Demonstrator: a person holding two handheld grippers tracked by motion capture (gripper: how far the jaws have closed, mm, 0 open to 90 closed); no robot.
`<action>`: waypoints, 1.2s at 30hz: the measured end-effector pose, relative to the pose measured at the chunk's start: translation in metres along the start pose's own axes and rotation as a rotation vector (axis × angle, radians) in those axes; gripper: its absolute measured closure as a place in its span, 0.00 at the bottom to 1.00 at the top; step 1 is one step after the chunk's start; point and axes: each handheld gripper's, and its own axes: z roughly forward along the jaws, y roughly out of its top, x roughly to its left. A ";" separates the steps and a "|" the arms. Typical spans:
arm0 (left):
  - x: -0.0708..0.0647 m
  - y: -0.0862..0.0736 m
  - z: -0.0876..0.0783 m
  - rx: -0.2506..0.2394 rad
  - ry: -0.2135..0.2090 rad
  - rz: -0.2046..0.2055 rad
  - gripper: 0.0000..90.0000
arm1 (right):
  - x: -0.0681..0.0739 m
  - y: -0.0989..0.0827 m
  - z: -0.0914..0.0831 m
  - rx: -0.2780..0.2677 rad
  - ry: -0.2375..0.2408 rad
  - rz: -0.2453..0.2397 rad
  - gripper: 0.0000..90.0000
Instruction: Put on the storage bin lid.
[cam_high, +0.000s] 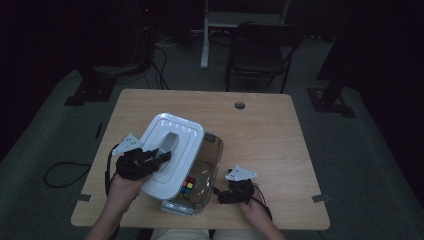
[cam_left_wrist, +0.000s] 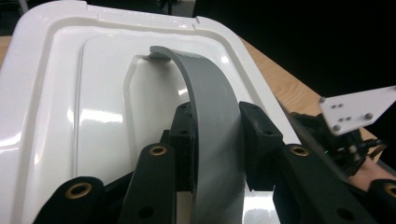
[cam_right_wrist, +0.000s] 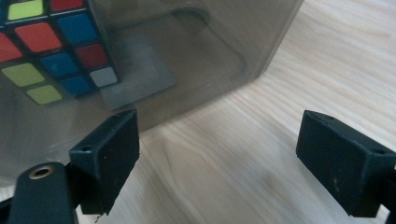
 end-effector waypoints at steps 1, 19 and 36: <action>-0.001 0.000 0.001 0.005 0.002 0.005 0.78 | 0.003 0.002 0.002 -0.002 -0.001 -0.010 0.15; 0.002 -0.005 0.013 0.084 0.000 -0.007 0.78 | 0.022 0.016 0.026 -0.044 0.057 0.026 0.14; -0.005 -0.005 0.031 0.168 -0.001 0.003 0.77 | -0.006 0.009 0.011 -0.062 0.017 0.099 0.14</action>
